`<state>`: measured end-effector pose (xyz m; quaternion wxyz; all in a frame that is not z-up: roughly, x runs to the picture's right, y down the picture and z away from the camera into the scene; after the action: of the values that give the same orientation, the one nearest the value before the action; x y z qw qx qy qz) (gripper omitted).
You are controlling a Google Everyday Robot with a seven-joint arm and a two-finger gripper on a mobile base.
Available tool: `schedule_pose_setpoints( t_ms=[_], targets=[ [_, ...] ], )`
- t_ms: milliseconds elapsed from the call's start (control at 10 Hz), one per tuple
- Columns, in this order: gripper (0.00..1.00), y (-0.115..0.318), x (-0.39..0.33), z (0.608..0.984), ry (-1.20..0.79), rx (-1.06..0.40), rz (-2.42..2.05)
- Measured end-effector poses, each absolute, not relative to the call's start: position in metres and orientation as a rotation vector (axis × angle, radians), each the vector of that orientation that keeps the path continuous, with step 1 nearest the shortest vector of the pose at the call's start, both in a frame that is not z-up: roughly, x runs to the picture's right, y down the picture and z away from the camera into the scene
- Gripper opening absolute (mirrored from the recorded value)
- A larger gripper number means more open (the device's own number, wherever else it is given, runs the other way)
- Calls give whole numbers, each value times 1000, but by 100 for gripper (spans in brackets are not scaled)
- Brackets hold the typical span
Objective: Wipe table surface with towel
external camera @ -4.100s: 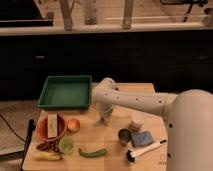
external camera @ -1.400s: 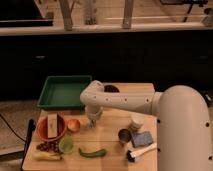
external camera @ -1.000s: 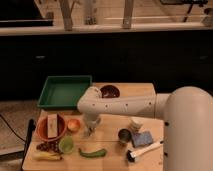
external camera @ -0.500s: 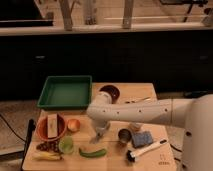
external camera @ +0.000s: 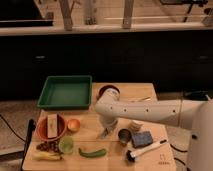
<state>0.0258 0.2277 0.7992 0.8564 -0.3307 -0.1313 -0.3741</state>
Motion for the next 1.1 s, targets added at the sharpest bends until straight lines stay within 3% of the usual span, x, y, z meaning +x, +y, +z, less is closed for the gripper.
schedule_pose_setpoints(
  t_ms=[500,1100],
  targets=[
    [0,203,2,833,-307,-706,-828],
    [0,220,-28,825,-406,-732,-855]
  ],
)
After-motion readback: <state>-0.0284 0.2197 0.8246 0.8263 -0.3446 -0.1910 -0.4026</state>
